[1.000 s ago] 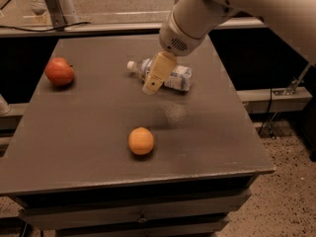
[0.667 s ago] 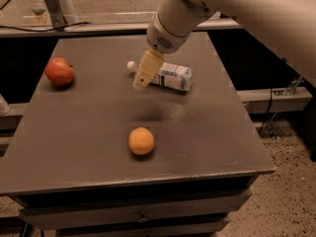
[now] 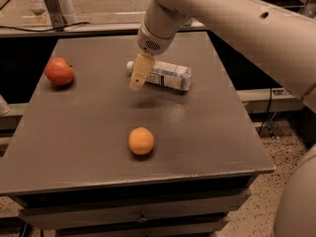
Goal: Place blue plastic bottle upright
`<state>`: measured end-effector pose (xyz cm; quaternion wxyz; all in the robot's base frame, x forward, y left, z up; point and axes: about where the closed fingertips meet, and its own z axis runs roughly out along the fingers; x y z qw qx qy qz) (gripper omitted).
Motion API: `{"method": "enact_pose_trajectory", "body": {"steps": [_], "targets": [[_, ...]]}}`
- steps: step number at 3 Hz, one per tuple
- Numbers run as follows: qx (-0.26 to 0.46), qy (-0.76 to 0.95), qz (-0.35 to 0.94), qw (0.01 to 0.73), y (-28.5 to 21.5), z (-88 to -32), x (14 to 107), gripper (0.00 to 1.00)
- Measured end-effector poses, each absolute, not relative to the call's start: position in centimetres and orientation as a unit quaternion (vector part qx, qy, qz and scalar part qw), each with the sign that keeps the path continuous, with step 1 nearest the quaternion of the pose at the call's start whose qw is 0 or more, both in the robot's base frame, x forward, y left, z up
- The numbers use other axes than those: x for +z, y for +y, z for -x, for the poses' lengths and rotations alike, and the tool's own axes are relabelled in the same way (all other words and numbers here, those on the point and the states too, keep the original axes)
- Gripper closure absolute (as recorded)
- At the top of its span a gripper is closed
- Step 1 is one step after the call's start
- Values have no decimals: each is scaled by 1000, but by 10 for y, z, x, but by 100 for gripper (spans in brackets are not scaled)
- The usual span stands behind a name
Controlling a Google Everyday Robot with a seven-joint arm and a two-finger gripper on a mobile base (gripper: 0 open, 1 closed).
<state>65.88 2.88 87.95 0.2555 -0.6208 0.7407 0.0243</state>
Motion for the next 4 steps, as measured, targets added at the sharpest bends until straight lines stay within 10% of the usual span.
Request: {"method": "enact_pose_trajectory", "body": {"steps": [2, 4], "targets": [[2, 742, 638, 206, 29, -680, 849, 0], [-3, 746, 637, 194, 21, -690, 846, 41]]}}
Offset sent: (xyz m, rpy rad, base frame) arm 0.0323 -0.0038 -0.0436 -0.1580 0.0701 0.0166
